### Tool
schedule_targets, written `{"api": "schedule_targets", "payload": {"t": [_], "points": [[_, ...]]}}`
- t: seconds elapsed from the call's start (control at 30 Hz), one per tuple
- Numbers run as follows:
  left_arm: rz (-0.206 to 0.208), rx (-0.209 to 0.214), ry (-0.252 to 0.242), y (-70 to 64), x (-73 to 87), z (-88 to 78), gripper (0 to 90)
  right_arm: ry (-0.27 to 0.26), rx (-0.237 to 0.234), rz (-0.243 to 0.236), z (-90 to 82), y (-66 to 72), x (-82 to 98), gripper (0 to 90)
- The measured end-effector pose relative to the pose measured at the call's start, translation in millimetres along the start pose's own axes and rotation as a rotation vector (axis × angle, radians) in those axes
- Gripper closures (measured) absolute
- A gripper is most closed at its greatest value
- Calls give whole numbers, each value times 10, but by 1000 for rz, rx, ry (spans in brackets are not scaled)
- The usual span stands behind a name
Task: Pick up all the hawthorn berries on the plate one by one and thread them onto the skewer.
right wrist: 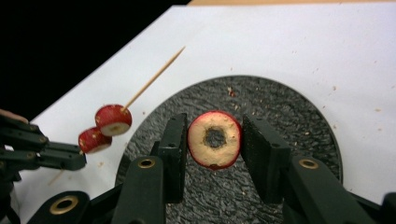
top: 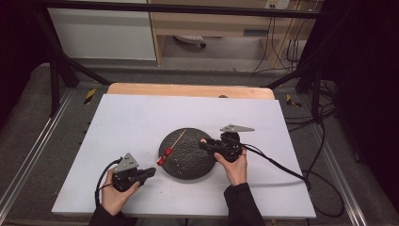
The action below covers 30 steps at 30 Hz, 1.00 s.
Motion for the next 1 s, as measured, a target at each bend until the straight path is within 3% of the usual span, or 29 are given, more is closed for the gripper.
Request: {"api": "schedule_targets", "payload": {"t": [0.73, 1.0], "points": [[15, 12, -84, -214, -350, 35, 883, -328, -119, 110, -362, 73, -414, 625], [14, 14, -110, -267, -410, 34, 882, -402, -132, 144, -409, 54, -512, 625]]}}
Point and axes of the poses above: each handheld gripper's, and its own axes: z roughly forward along the jaws, x roughly out of its underside, y roughly to its left, the point moved 8 cm from there along z, roughly forward along the jaws, and after that the axes turned 11 degrees about y, right-handed, at the moved point
